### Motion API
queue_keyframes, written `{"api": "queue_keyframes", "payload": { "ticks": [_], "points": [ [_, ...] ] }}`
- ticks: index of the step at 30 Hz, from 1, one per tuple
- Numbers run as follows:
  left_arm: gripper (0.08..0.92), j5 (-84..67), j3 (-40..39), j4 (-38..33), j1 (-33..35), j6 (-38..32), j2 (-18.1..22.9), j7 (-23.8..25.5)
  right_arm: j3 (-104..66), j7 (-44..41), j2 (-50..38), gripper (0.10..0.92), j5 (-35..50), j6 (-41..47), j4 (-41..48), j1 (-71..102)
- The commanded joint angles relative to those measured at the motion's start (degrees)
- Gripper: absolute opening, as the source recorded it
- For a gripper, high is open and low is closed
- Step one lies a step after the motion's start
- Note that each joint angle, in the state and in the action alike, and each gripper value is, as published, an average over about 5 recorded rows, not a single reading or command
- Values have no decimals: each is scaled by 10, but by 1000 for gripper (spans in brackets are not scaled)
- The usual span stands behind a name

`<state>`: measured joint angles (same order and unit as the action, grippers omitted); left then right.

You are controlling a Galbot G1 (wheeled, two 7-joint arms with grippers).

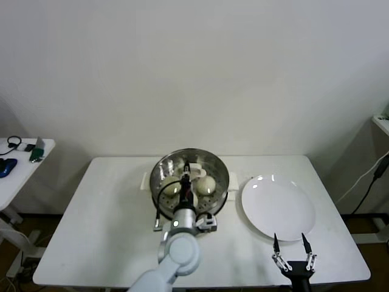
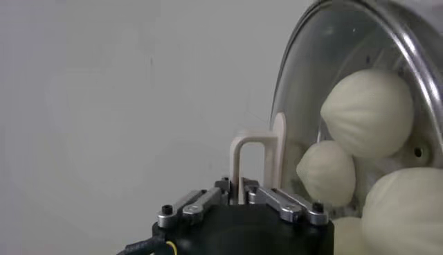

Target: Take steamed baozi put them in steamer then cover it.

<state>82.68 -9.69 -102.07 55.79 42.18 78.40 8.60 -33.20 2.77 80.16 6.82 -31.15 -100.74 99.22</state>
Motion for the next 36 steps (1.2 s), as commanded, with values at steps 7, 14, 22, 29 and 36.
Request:
{"api": "queue_keyframes", "payload": {
  "ticks": [7,14,22,29,36],
  "points": [
    [398,-83,-22,-98,-2,20,-47,-1,2,-1,-3,823,-1,17,-5,-4],
    [597,-109,-18,-172,40,14,-92,-12,4,-4,-6,823,-2,31,-8,-4],
    [804,-258,81,-232,151,-127,-139,-98,18,10,-11,823,11,61,-28,-5],
    [822,-678,320,-254,239,-272,-125,-204,28,8,-26,823,8,94,-63,-6],
    [823,-1019,524,-191,315,-454,-115,-147,24,4,-20,823,23,88,-48,-14]
  ]
}}
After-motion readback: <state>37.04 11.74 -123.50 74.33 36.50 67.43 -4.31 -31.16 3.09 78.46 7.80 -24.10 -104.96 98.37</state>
